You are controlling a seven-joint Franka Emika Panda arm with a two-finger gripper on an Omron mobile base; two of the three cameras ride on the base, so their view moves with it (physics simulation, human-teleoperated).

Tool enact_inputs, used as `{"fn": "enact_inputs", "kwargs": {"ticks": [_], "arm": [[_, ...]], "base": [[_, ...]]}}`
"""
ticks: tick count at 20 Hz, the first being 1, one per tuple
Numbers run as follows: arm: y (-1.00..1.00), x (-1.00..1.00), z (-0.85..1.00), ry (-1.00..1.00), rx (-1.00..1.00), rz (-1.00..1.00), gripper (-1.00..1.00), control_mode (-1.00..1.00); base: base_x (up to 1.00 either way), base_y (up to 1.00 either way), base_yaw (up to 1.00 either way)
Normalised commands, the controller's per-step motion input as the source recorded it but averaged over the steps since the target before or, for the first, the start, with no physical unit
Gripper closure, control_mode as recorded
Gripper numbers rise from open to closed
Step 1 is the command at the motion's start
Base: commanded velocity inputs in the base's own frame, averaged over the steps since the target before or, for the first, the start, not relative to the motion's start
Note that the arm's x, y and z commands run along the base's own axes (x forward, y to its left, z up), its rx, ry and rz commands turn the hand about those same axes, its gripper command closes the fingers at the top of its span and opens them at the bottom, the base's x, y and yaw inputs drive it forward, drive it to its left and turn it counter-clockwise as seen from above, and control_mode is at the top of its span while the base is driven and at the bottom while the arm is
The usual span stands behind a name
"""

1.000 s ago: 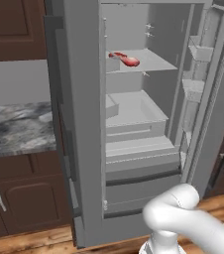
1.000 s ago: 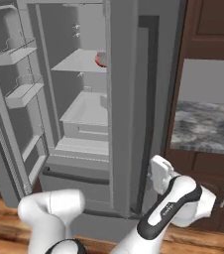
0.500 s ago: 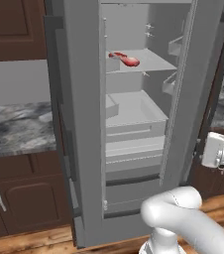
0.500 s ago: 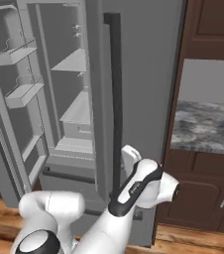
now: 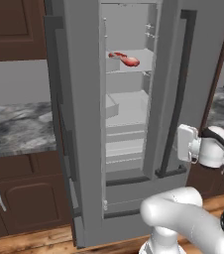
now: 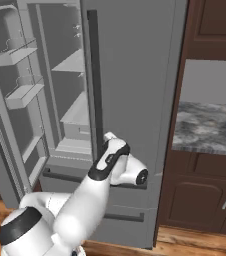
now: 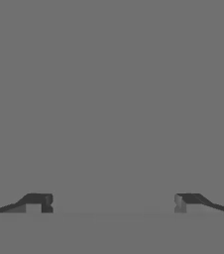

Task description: Place the steak on the counter behind the older steak on the same shelf of the fridge to maintain FIFO order. Close the fridge door when finished.

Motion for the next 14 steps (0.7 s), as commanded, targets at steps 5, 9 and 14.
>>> {"fn": "enact_inputs", "kwargs": {"ticks": [5,9,14], "arm": [[0.26,0.71,0.0,0.1,0.0,-0.25,-1.0,-1.0],[0.13,0.7,0.0,0.1,0.0,-0.25,-1.0,-1.0],[0.0,0.7,0.0,0.14,0.0,-0.22,-1.0,-1.0]], "base": [[0.0,0.0,0.0],[0.0,0.0,0.0],[0.0,0.0,0.0]]}}
